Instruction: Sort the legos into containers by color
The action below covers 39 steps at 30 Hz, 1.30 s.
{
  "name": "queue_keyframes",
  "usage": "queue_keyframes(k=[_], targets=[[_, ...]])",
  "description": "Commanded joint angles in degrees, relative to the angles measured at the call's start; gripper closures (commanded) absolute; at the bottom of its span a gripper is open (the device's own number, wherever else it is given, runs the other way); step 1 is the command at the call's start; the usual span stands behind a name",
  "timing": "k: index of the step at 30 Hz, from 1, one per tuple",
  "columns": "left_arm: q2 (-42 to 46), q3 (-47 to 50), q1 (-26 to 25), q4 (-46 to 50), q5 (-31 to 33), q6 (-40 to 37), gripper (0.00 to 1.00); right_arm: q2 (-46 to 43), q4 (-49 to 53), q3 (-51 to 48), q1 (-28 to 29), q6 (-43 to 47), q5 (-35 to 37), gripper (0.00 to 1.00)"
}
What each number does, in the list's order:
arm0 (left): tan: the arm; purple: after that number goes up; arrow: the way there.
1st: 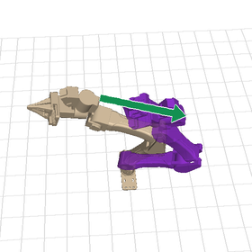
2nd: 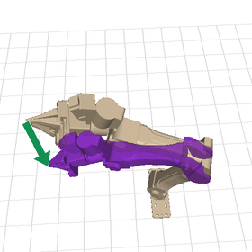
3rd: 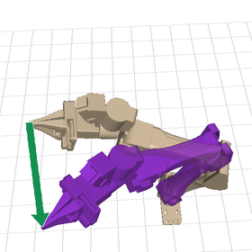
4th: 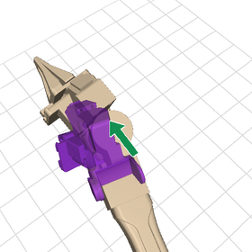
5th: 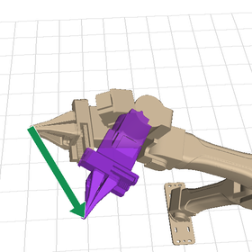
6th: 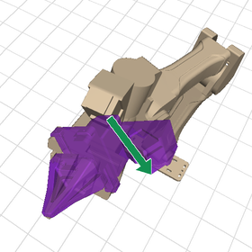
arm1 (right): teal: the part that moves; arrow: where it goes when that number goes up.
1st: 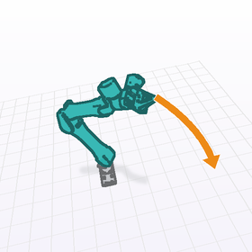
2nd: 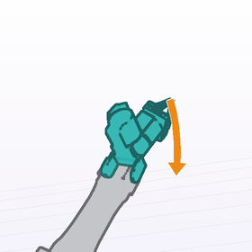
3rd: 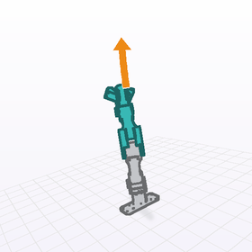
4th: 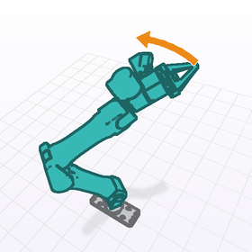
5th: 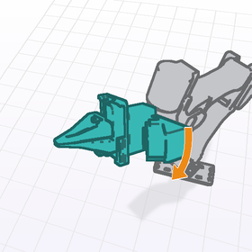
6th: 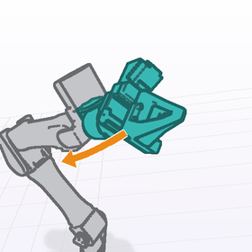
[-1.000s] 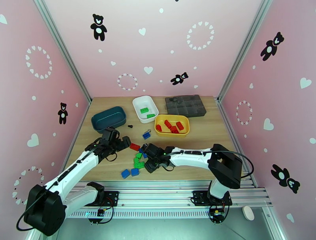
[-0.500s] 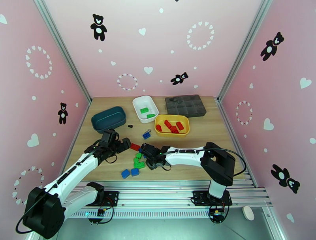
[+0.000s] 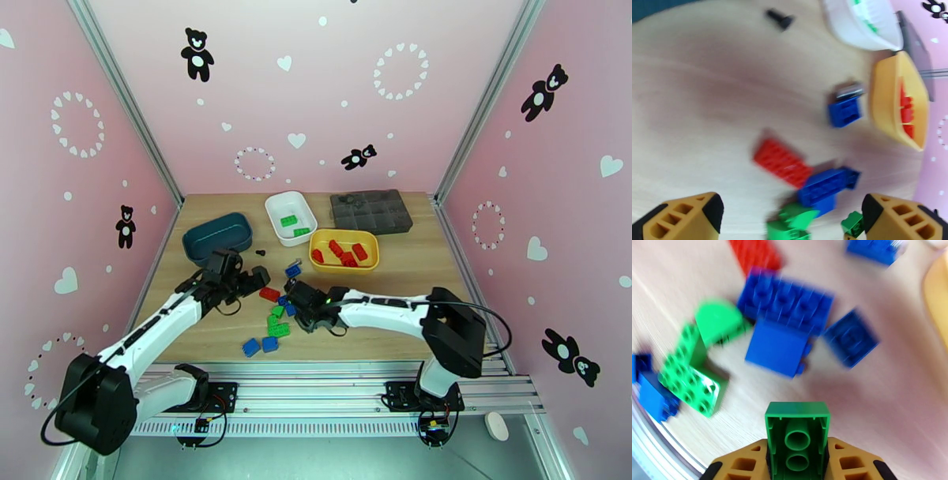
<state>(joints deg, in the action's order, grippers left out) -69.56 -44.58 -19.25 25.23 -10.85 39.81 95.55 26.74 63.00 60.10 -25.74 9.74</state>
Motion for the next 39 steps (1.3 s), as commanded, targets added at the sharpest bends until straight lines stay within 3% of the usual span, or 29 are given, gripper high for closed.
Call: queue_keyframes(k=[1,9,17,26,28,32,39], targets=[[-3.8,-6.6,0.4,-4.1,-5.4,0.8,0.02,-1.7,-0.4,4.3,-4.4,1.3,-1.1,0.75],[-18.2,-21.7,3.2,-9.3,-10.6,3.5,0.02,6.7,-4.2,18.2,-15.3,0.3,-6.7,0.76],[-31.4,-34.7,7.4,-11.3,-12.3,7.7,0.02,23.1,-2.3,41.0,-21.5,-0.5,-8.6,0.73],[-28.8,-32.5,7.9,-9.1,-8.5,6.3,0.02,37.4,3.3,62.4,-24.7,-0.6,-12.5,0.46],[-26.0,-29.3,7.9,-8.6,-7.1,5.3,0.02,36.8,3.4,62.6,-24.7,-0.1,-13.3,0.41],[-20.3,-22.7,7.6,-7.5,-5.1,3.5,0.02,32.9,3.6,59.1,-24.5,0.2,-13.8,0.39],[-12.8,-13.2,0.8,0.5,2.5,-4.5,0.08,18.7,-0.2,40.7,-22.6,0.7,-12.1,0.43]])
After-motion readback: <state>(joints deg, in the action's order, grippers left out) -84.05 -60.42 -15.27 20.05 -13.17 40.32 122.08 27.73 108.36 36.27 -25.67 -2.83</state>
